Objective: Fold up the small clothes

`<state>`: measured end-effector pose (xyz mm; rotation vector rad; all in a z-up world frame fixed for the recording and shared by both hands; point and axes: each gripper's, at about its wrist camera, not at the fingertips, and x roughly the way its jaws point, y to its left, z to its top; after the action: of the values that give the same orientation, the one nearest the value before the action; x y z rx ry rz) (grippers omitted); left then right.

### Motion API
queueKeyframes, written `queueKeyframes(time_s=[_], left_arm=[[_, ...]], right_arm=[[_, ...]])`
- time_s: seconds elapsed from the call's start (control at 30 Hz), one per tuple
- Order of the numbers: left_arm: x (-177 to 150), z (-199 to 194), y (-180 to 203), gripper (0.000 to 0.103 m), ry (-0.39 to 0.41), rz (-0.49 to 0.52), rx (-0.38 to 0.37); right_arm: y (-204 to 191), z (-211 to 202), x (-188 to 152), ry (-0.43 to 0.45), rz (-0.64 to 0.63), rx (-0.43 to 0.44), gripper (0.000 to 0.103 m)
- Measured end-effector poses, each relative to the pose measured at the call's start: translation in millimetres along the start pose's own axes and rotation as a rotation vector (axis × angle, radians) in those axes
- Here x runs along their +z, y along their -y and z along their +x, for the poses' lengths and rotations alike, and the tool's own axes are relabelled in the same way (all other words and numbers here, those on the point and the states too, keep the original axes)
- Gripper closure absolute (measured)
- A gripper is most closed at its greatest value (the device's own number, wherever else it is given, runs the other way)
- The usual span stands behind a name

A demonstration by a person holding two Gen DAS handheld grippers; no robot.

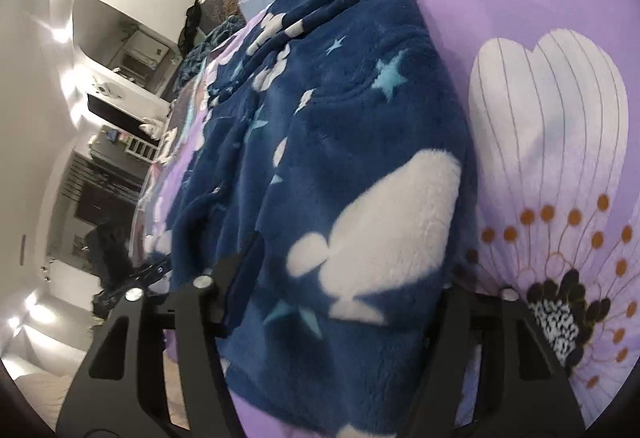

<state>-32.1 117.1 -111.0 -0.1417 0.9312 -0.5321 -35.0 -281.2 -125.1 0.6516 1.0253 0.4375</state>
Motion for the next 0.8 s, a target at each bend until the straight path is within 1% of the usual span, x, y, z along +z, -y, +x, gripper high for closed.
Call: queueKeyframes(time_s=[0.03, 0.07, 0.1, 0.13, 0.2, 0.23, 0.3, 0.4, 0.43, 0.47, 0.5, 0.53, 0.63, 0.7, 0.8], left_arm=[[2.0, -9.2, -1.1, 0.09, 0.03, -0.021, -0.005], [3.9, -19.1, 1.7, 0.091, 0.065, -0.012, 0.01], [7.1, -32.4, 9.6, 0.092, 0.106, 0.022, 0.034], [10.6, -41.7, 14.5, 0.092, 0.134, 0.04, 0.037], [19.9, -60.0, 22.7, 0.092, 0.175, 0.071, 0.017], [25.5, -70.1, 28.0, 0.092, 0.202, 0.095, 0.025], [32.2, -86.1, 36.2, 0.093, 0.239, 0.123, 0.029], [36.8, -119.8, 48.5, 0.094, 0.311, 0.144, -0.006], [37.2, -140.0, 56.2, 0.094, 0.355, 0.16, -0.01], [36.4, -152.0, 61.7, 0.094, 0.383, 0.176, -0.013], [34.1, -174.2, 69.9, 0.094, 0.44, 0.205, -0.018], [32.3, -188.1, 74.0, 0.094, 0.474, 0.222, -0.023], [23.9, -224.9, 87.5, 0.093, 0.56, 0.256, -0.026], [19.1, -233.3, 89.5, 0.093, 0.571, 0.265, -0.026], [23.4, -216.9, 79.5, 0.093, 0.525, 0.238, -0.008]], right_arm=[[4.6, -0.7, -0.9, -0.01, 0.031, 0.011, 0.085], [9.5, -4.5, -2.6, -0.006, 0.072, 0.05, 0.088], [10.3, -9.6, -3.8, 0.003, 0.087, 0.079, 0.088], [8.8, -15.8, -3.5, 0.016, 0.087, 0.1, 0.089], [-2.2, -34.3, 1.2, 0.066, 0.06, 0.15, 0.09], [-7.8, -41.9, 4.0, 0.086, 0.044, 0.169, 0.09], [-24.5, -62.4, 10.8, 0.137, -0.005, 0.208, 0.09], [-57.9, -102.0, 13.8, 0.23, -0.116, 0.247, 0.091], [-70.5, -119.5, 11.7, 0.264, -0.159, 0.257, 0.091], [-78.7, -132.7, 9.5, 0.288, -0.186, 0.266, 0.092], [-85.3, -146.8, 6.6, 0.315, -0.209, 0.285, 0.092], [-93.8, -169.2, 1.1, 0.359, -0.245, 0.326, 0.092], [-106.3, -212.9, -13.4, 0.461, -0.307, 0.363, 0.092], [-109.6, -232.6, -20.8, 0.512, -0.335, 0.341, 0.092], [-102.7, -228.9, -17.5, 0.511, -0.325, 0.285, 0.091]])
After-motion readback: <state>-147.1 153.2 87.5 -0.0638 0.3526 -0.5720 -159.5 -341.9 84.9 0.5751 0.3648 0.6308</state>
